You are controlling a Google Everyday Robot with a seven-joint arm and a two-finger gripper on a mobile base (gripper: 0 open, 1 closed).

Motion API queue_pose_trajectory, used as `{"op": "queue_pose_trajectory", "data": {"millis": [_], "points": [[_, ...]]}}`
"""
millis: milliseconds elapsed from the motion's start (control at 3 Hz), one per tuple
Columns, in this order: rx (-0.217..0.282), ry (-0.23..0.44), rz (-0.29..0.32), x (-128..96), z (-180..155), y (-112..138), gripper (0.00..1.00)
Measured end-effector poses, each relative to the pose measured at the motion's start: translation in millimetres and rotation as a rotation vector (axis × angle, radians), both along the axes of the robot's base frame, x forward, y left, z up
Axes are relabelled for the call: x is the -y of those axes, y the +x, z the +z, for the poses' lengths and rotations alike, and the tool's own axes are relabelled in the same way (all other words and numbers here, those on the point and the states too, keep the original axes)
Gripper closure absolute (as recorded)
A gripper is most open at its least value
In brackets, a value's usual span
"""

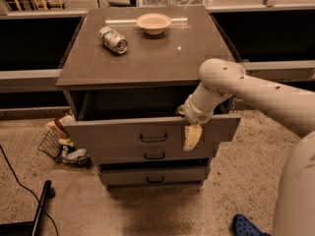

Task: Open top drawer

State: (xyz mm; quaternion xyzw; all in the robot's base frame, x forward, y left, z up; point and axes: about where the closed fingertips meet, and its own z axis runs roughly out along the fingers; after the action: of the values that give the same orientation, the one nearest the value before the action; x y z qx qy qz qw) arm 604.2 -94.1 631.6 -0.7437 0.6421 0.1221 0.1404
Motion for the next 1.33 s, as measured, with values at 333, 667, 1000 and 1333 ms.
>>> {"op": "queue_pose_trajectory", "data": {"millis": [333, 667, 1000, 1333], "points": [[-0.041, -0.001, 0.007, -2, 5, -13, 0.42], [-0.08, -0.008, 0.009, -7, 14, -40, 0.65], [-0.08, -0.008, 0.009, -7, 13, -39, 0.88], [-0.084, -0.001, -0.002, -13, 19, -63, 1.0]]}}
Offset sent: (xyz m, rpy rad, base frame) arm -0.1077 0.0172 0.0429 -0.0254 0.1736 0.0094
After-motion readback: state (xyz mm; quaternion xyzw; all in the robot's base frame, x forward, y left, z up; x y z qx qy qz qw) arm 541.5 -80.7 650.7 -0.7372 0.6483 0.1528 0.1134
